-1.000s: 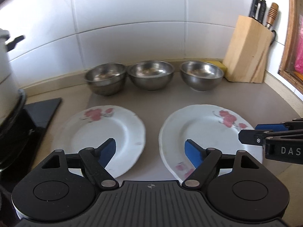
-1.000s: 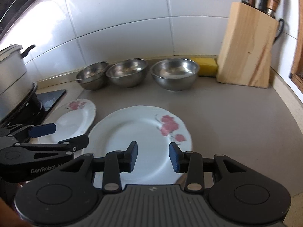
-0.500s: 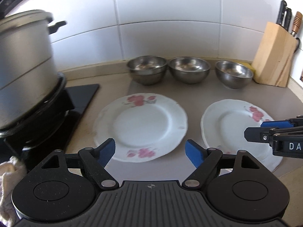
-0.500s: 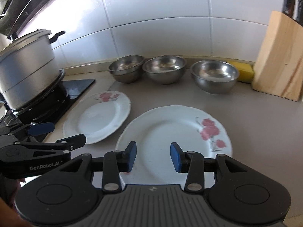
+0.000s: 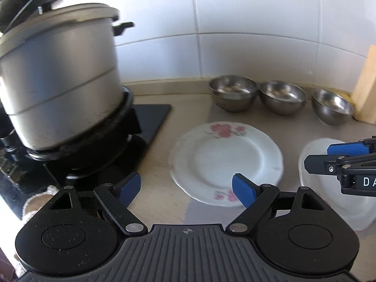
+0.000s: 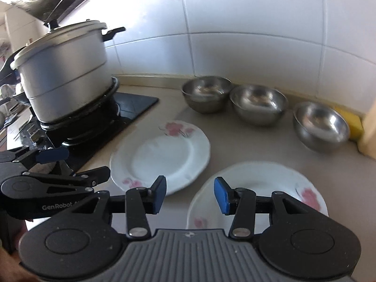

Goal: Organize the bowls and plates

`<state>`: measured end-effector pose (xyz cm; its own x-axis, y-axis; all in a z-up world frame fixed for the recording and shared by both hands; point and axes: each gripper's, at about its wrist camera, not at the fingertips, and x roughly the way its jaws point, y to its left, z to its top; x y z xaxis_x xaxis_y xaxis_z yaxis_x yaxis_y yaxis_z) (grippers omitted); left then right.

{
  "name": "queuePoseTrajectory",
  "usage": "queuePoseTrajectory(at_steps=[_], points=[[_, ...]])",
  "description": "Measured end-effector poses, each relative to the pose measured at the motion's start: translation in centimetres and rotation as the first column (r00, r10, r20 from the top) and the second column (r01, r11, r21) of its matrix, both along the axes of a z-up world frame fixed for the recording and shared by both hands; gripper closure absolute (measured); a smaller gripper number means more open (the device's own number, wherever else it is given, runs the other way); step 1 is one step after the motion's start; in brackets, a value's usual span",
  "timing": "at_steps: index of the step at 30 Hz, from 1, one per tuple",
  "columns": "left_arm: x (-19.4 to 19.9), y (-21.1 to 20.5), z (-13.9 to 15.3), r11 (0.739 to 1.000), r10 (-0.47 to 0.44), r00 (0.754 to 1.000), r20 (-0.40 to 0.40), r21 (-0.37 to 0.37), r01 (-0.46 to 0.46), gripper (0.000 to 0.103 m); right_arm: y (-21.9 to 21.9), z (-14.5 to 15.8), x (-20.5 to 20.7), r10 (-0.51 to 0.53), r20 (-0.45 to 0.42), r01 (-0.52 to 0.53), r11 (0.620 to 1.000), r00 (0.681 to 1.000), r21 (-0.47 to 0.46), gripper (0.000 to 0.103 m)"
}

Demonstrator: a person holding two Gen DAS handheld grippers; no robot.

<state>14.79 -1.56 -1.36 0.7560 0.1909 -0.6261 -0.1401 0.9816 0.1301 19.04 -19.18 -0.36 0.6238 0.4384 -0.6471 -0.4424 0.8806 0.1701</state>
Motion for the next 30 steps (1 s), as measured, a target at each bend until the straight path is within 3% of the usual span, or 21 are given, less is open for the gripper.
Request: queuePoseTrajectory(at_steps=[9, 16, 19, 24, 30], points=[[2.4, 1.8, 1.5, 0.998, 0.068, 0.997, 0.028, 0.009, -0.068, 0.016, 2.0, 1.8, 4.7, 0.056, 0.019, -0.057, 0.998, 0.998, 0.016, 0.071], [5.6, 2.5, 1.7, 0.998, 0.052, 0.999, 0.002, 0.026, -0.052, 0.016, 4.5, 3.0, 9.1, 0.079, 0.038, -0.078, 0.997, 0.996, -0.027, 0.070], [6.9, 3.4, 1.5, 0.999, 0.045, 0.999, -0.026, -0.029, -0.045, 0.015, 5.6, 2.8, 10.7, 0.095, 0.010, -0.094, 0.995, 0.995, -0.030, 0.067], [8.5, 3.6, 0.8, 0.999, 0.034, 0.996, -0.078, -0.015, -0.036, 0.015, 6.9, 2.0, 12.4, 0.093, -0.035, -0.095, 0.994, 0.995, -0.062, 0.067], [9.9, 4.2, -0.7, 0.997, 0.056, 0.988, -0.142, -0.047, -0.063, 0.015, 7.9, 0.6, 13.6, 0.093, -0.094, -0.104, 0.986, 0.991, -0.128, 0.067]])
